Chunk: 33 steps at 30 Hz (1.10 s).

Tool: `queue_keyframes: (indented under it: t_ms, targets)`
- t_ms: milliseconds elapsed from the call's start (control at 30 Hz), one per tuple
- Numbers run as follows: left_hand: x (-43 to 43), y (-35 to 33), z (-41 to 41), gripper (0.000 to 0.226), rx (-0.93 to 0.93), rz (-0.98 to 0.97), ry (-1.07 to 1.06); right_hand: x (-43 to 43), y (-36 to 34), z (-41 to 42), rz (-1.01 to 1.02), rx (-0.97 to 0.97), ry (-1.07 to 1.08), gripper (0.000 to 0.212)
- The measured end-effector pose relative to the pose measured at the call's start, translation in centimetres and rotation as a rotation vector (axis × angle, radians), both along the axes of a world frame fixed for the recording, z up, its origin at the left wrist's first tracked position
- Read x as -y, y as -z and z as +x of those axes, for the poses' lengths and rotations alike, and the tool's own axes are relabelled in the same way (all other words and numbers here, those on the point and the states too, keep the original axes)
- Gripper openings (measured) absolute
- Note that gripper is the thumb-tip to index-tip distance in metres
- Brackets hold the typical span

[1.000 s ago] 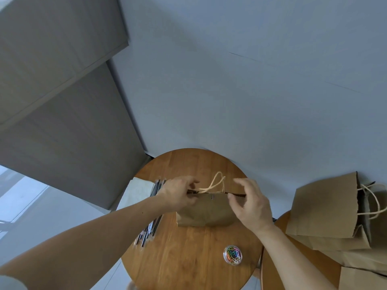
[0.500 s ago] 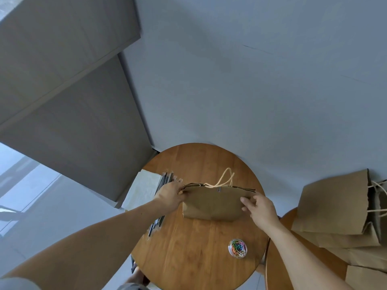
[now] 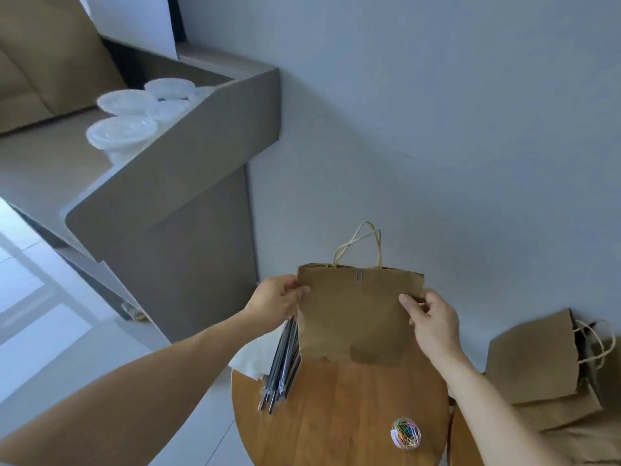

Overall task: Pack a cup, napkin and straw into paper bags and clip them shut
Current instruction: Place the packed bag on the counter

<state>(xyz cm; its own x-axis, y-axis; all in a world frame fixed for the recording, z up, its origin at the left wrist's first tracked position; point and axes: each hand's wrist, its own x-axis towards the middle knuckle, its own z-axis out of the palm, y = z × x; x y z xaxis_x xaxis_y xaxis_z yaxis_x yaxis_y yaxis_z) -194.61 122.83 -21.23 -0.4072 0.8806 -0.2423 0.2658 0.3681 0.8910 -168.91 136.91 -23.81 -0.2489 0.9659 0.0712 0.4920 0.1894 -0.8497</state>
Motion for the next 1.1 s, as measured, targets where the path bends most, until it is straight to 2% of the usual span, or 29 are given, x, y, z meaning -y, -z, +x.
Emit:
queue_keyframes:
  t_ms: [133,300,533,700,933,1100]
  targets:
    - [3.6,-4.6,-2.7,0.017,0.050,0.178,-0.086,3.3,-4.8,-4.1,0.093,-0.131,0.067,0.019]
    - [9.1,-11.1,-6.4,0.019,0.017,0.416,-0.245,7.5,-12.2,-11.0,0.261,-0.224,0.056,0.015]
    - [17.4,-20.4,-12.7,0.025,-0.048,0.666,-0.376,13.2,-23.2,-20.4,0.339,-0.428,-0.036,0.011]
    - [21.6,-26.7,-18.0,0.018,-0.128,0.836,-0.491,16.3,-30.1,-27.6,0.353,-0.545,-0.135,0.006]
    - [24.4,-31.4,-25.9,0.022,-0.276,0.912,-0.708,17.5,-34.5,-38.9,0.327,-0.602,-0.331,0.010]
    - [24.1,-32.8,-31.7,0.021,-0.361,0.870,-0.853,15.8,-35.7,-47.2,0.269,-0.663,-0.472,0.004]
